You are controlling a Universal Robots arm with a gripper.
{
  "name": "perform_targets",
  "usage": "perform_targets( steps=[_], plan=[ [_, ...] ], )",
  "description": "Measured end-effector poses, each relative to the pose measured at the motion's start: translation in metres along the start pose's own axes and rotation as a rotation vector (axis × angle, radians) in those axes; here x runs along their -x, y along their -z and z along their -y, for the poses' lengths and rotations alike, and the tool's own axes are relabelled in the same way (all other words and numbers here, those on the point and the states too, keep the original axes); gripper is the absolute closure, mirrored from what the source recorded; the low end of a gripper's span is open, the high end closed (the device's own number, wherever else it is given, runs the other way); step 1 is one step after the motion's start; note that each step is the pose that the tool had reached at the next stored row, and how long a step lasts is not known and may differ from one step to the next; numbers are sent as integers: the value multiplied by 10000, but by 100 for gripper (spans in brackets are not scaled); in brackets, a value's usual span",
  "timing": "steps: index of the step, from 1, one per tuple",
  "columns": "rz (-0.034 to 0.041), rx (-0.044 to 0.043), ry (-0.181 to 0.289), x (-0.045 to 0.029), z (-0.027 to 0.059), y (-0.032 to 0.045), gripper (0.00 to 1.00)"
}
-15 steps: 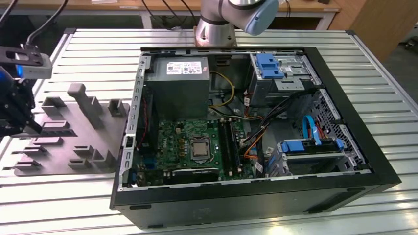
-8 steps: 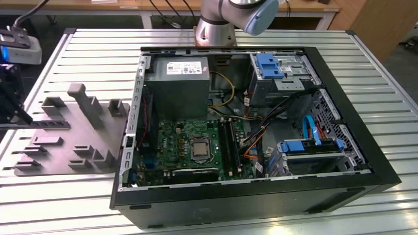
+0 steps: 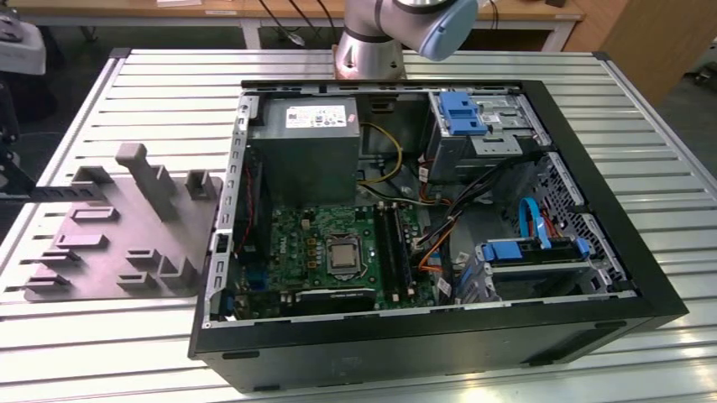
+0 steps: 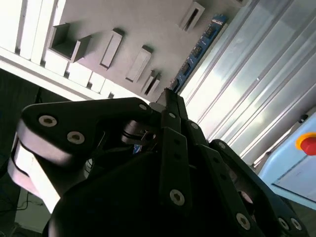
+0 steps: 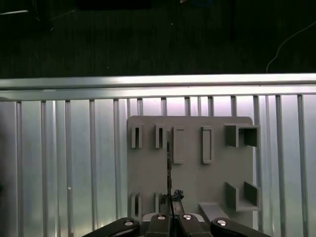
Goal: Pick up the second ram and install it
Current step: 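Pick up the second ram and move it above second insertion slot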
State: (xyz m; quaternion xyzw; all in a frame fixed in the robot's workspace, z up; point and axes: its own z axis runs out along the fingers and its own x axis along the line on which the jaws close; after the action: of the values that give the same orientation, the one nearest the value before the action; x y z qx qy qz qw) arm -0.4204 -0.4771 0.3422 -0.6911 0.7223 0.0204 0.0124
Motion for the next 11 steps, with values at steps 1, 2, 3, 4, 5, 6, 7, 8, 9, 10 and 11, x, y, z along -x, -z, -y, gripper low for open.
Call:
perform_targets(
  steps=[1,2,3,4,5,6,7,8,9,10,11],
  plan=[
    [0,0,0,2,-1,45,89],
    [0,0,0,4,-1,94,89],
    [-1,0,0,6,-2,139,89],
    [1,-1,0,9,-2,184,89],
    [-1,1,0,11,-3,229,89],
    [-1,1,0,13,-3,275,89],
    [1,-1,1,15,-4,318,89],
    [0,0,1,17,-4,363,89],
    [-1,1,0,19,-5,412,89],
    [0,0,1,22,-5,456,89],
    [-1,0,1,24,-6,501,89]
  ],
)
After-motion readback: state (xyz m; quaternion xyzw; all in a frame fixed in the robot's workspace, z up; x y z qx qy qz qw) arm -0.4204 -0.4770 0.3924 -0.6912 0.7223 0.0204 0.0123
